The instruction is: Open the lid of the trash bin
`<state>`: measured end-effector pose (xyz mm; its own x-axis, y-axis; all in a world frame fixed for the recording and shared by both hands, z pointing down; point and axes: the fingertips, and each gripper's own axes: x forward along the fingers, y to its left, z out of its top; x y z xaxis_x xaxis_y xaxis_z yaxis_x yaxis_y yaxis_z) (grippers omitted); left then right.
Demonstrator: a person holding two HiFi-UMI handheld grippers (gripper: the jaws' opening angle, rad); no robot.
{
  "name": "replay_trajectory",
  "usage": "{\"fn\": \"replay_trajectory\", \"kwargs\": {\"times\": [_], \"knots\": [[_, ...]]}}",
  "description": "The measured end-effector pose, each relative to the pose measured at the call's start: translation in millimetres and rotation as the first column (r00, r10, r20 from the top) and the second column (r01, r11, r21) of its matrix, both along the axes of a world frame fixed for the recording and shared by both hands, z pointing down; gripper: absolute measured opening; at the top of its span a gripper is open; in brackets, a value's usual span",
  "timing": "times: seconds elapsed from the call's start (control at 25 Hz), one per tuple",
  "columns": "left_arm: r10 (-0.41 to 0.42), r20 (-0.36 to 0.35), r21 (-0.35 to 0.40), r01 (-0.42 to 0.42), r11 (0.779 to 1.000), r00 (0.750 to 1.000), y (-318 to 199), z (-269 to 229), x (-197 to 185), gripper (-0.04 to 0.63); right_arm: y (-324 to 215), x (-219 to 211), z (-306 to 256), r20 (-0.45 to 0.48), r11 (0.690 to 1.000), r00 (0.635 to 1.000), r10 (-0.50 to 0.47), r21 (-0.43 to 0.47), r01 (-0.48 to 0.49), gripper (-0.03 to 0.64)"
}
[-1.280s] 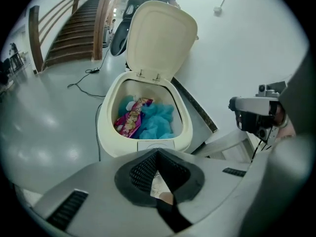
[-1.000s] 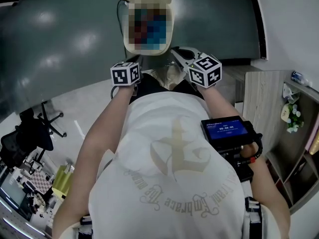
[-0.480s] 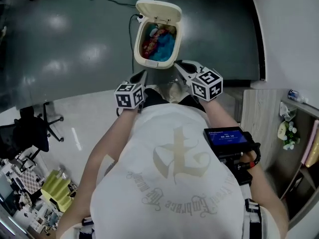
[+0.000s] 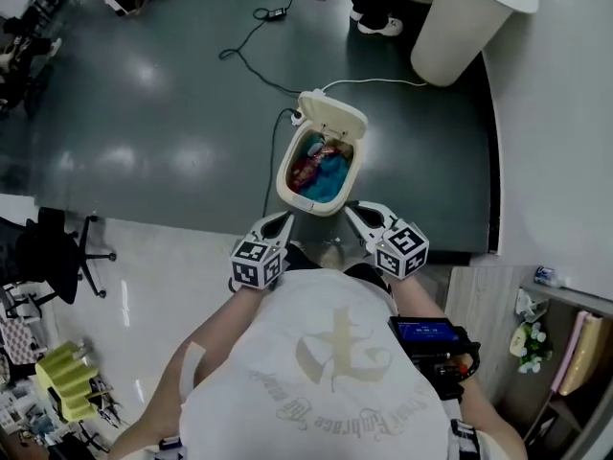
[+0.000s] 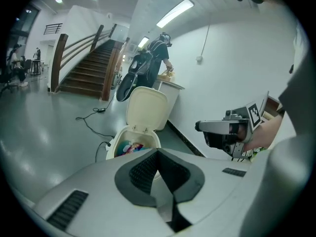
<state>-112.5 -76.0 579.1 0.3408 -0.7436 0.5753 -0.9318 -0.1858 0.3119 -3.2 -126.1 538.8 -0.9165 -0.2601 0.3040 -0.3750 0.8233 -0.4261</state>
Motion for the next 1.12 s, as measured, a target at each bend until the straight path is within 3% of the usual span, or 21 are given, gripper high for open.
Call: {"fn": "replay_trajectory", "kwargs": {"times": [0.48, 1.12], "knots": [[0.052, -0.053, 0.115, -0.046, 0.992, 0.997, -11.2, -48.7, 26.1, 0.011, 3.9, 36.2, -10.6, 0.03, 0.998, 0.997, 0.065, 0.02, -0.066, 0.003], [0.075, -0.057, 0.096, -0.069, 0.993, 0.996, 6.0, -42.3, 31.3, 0.011, 18.2, 33.7, -7.8, 0.051, 0.996, 0.995, 0.091, -0.005, -0.091, 0.003]]}}
